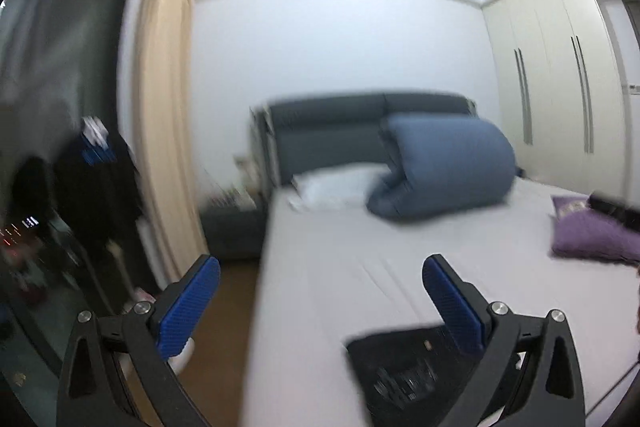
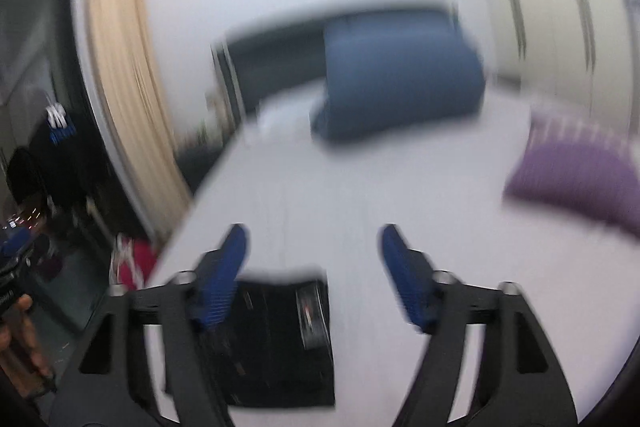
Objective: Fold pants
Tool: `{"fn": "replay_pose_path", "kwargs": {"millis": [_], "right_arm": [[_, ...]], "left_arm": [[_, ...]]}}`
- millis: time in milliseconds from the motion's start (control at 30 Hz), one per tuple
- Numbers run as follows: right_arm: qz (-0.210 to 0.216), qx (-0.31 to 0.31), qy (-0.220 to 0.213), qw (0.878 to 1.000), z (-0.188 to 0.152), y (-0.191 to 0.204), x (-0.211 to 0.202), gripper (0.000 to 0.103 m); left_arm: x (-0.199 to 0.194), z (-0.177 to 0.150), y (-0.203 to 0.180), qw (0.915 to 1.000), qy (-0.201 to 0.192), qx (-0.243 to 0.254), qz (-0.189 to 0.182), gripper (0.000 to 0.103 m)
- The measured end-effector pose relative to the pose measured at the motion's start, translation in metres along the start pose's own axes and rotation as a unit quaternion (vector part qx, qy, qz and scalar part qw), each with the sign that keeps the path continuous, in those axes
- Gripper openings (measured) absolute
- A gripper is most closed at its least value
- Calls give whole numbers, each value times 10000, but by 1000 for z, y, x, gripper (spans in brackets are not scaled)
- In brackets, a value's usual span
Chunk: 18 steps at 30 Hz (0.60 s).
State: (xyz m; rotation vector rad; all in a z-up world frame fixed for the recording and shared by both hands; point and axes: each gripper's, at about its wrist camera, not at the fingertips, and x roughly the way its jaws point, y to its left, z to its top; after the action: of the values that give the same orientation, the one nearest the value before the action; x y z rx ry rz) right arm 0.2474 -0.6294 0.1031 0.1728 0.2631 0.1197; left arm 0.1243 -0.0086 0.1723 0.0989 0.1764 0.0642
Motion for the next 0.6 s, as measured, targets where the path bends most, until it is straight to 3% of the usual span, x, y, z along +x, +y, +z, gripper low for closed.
{"fn": "replay_pose_path", "kwargs": {"millis": [100,200,300,467,600], "right_arm": [[-28,-213,-1237,9921,32,29,-71,103],[29,-531,-1687,9842,51,59,-118,103],[132,-668,-1706,9830,65,73,-151,103],[256,-624,-1467,9869,86,79,-196,103],[-41,-546,-522,9971,92,98,-197,103]], "left_arm": [[-49,32,3,9987,-499,-125,26,103],[-89,43,7,9987,-432,-232,112,103],[-100,62,0,9997,-248,6,64,103],[-123,74,8,9995,3,-278,170,103],[-117,60,10,9958,721,-525,200,103]]}}
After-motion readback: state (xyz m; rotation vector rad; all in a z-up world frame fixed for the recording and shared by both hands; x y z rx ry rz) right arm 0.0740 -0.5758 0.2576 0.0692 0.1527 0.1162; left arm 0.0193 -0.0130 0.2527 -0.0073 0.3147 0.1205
